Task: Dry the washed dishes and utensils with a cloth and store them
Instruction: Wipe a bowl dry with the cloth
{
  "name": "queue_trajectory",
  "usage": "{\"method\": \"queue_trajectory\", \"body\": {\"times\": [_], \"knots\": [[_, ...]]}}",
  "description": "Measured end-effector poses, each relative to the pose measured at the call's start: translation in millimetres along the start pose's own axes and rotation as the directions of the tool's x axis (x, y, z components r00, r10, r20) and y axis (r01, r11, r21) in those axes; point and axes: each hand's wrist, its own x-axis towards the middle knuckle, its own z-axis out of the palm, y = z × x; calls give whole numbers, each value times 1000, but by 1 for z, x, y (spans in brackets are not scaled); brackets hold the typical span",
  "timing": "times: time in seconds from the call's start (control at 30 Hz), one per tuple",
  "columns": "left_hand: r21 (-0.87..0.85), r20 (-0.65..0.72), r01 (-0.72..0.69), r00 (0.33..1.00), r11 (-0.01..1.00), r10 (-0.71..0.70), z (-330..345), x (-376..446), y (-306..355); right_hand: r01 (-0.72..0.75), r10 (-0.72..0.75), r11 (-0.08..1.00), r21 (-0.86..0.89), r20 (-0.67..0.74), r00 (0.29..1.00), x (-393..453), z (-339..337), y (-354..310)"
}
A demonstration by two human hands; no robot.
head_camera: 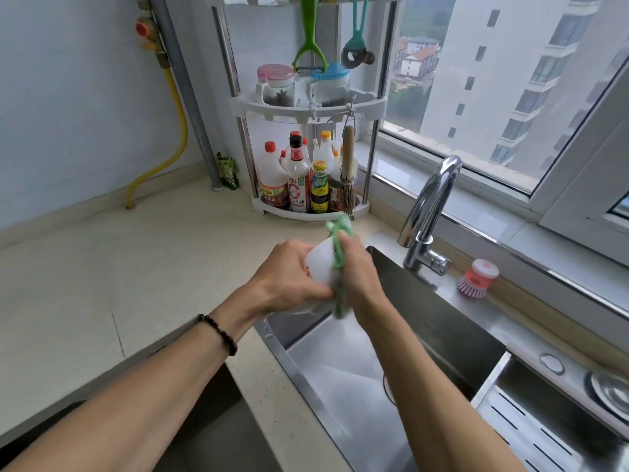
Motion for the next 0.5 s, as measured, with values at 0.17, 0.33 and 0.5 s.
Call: {"method": "queue_trajectory", "body": {"times": [0.17,0.33,0.5], "knots": [[-11,-30,25,999,1000,-25,3,3,0,221,-216,911,-348,54,975,-3,5,9],[18,103,-28,994,999,26,-3,-2,0,11,-15,995,96,42,999,-1,-4,10],[-301,229,43,973,953,28,-14,-12,-3,-241,212,922,304,125,969,12,-28,12]]}}
